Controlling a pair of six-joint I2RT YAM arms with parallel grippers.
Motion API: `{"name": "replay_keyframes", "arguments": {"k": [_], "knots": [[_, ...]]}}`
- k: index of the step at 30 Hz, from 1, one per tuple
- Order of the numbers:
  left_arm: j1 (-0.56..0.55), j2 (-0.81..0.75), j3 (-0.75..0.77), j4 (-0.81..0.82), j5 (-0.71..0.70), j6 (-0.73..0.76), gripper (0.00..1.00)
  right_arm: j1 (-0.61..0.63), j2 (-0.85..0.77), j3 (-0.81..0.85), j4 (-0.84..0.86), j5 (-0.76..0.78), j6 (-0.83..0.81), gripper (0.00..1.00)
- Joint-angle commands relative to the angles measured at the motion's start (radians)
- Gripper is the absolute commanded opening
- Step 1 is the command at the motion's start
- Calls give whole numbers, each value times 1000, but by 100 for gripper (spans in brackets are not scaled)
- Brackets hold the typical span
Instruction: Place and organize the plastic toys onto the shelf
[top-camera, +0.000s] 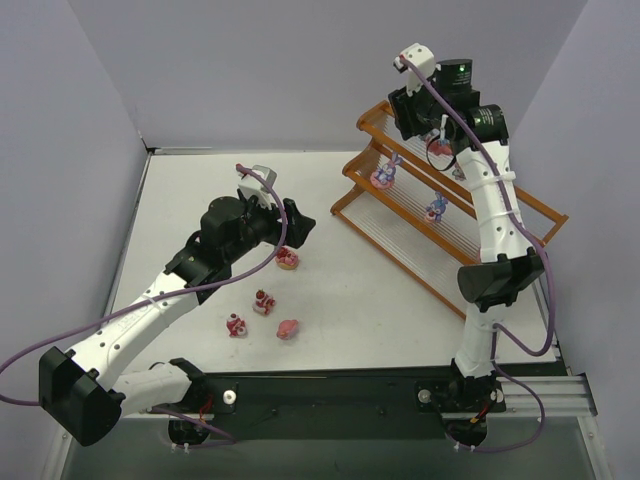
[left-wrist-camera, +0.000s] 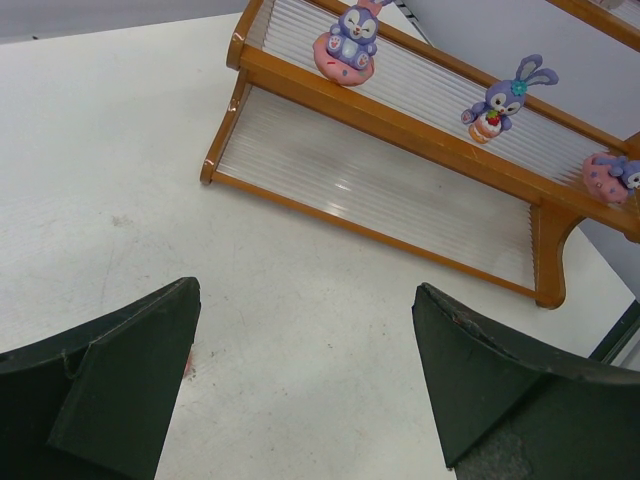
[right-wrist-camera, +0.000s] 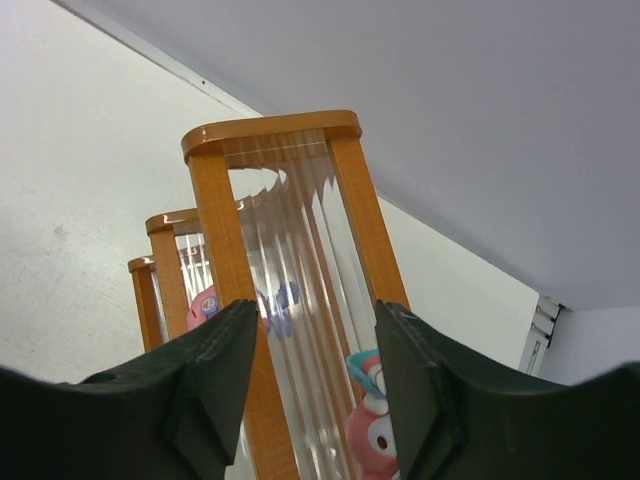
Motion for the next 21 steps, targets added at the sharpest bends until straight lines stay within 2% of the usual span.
{"name": "replay_keyframes", "arguments": {"k": [1,8,21], "knots": [[8,-24,5,53,5,-3,97,-34,-55,21,61,66,103,55],[9,-27,0,51,5,3,97,-51,-107,-76,44,187,128,65],[15,-27,0,45,28,11,97,-41,-78,-87,-100,229,-36,62]]}}
